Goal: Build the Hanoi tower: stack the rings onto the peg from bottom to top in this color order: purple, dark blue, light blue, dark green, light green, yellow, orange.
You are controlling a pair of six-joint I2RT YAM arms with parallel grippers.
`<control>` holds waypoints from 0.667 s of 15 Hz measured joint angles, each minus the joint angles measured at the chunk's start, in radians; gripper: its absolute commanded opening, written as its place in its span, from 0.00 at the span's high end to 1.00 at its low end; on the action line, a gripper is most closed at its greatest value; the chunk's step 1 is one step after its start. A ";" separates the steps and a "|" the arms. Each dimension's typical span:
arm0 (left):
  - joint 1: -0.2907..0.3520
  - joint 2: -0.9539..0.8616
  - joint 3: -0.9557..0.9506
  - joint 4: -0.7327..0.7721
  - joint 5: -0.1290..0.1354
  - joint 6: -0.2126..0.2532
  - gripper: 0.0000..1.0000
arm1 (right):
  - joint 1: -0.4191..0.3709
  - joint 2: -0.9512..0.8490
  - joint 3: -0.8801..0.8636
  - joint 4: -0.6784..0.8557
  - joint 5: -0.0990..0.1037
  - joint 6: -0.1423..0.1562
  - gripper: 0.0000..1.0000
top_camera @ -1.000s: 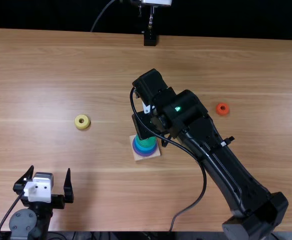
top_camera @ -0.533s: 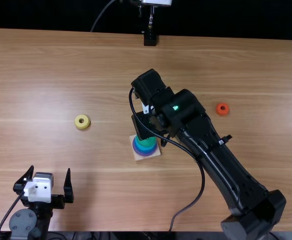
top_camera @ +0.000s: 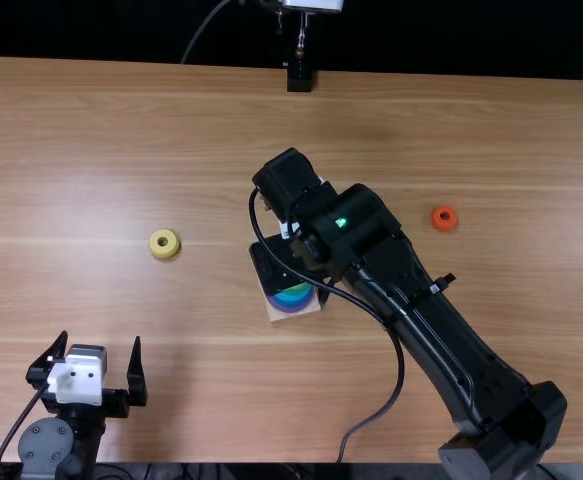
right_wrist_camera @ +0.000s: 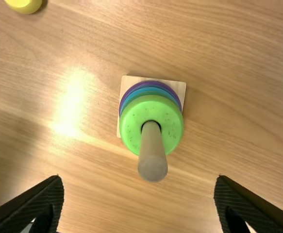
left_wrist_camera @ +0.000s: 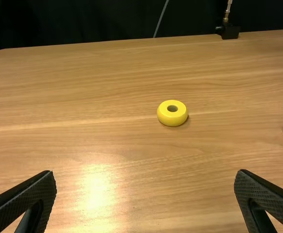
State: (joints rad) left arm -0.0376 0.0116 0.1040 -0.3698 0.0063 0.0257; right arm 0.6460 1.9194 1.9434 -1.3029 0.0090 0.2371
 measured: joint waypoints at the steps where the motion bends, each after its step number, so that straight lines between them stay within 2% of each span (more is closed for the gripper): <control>1: 0.000 0.000 0.000 0.000 0.000 0.001 0.00 | -0.001 0.000 0.000 0.045 0.003 0.000 0.00; 4: 0.000 0.000 0.000 0.000 0.000 0.001 0.00 | -0.035 -0.082 -0.079 0.198 0.003 -0.005 0.00; 5: 0.000 0.000 0.000 0.000 0.000 0.001 0.00 | -0.085 -0.166 -0.147 0.250 0.016 -0.005 0.00; 6: 0.000 0.000 0.000 0.000 0.000 0.000 0.00 | -0.135 -0.254 -0.212 0.309 0.050 -0.006 0.00; 8: 0.000 0.000 0.000 0.000 0.000 0.001 0.00 | -0.226 -0.455 -0.409 0.500 0.145 -0.019 0.00; 9: 0.000 0.000 0.000 0.000 0.000 0.000 0.00 | -0.264 -0.543 -0.521 0.612 0.172 -0.040 0.00; 10: 0.000 0.000 0.000 0.000 0.000 0.001 0.00 | -0.309 -0.631 -0.644 0.734 0.190 -0.078 0.00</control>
State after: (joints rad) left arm -0.0376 0.0116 0.1036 -0.3698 0.0067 0.0265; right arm 0.3367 1.2881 1.2995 -0.5686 0.1989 0.1589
